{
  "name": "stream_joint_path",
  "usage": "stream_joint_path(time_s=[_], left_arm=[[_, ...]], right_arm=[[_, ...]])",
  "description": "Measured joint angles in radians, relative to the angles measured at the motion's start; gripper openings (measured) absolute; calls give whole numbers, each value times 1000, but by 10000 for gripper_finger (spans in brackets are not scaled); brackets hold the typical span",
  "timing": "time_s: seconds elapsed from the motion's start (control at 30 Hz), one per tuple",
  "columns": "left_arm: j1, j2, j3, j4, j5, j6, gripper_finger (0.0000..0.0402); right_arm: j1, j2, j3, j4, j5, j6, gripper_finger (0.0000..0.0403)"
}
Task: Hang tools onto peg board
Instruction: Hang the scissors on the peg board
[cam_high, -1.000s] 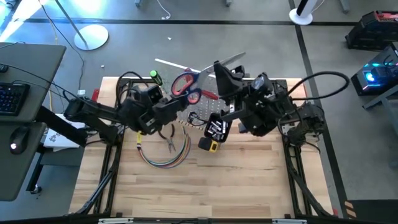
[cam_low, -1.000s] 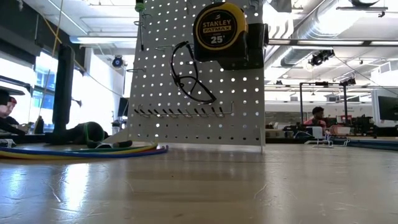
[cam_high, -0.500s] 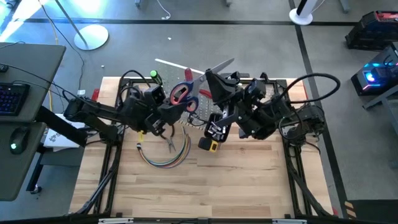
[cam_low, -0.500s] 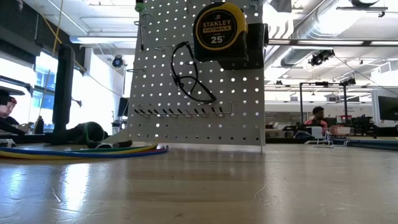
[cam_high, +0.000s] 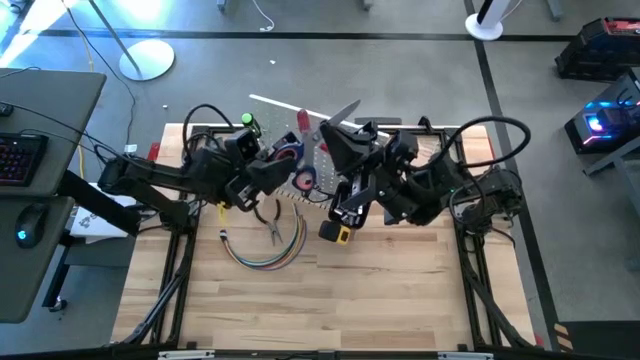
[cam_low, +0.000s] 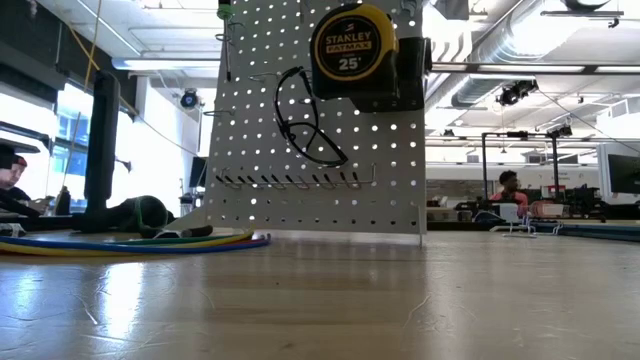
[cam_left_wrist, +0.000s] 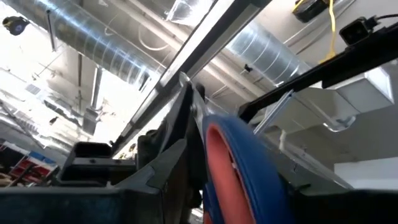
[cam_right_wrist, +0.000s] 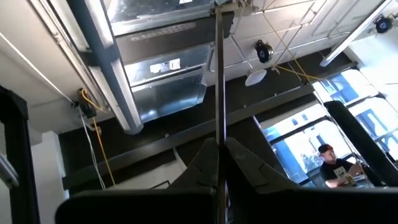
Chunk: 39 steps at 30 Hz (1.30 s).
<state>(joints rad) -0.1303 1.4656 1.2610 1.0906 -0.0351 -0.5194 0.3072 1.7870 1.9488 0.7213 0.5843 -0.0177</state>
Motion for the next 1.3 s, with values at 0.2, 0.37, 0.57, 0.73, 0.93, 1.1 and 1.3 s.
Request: stream_joint_path(time_s=[0.2,0.37,0.57,0.73,0.93,1.1,1.3], left_arm=[[-1,1,0,-73,-13,0,149],[0,1,0,-73,-33,0,141],[5,-5,0,-67,-30,-3,54],[17,-24,-2,-114,-19,-41,30],[43,-67,-2,-166,-2,-37,30],[64,-147,-2,-310,40,-29,30],[68,-265,-2,-606,193,-3,30]], right_arm=[[-1,-1,0,-42,8,38,0],[-2,-1,0,-58,22,40,0],[-2,-1,0,-60,24,41,1],[7,-2,0,-69,40,77,42],[34,-7,0,-93,79,42,145],[83,-39,0,-153,162,-71,194],[173,-94,0,-222,265,-217,200]])
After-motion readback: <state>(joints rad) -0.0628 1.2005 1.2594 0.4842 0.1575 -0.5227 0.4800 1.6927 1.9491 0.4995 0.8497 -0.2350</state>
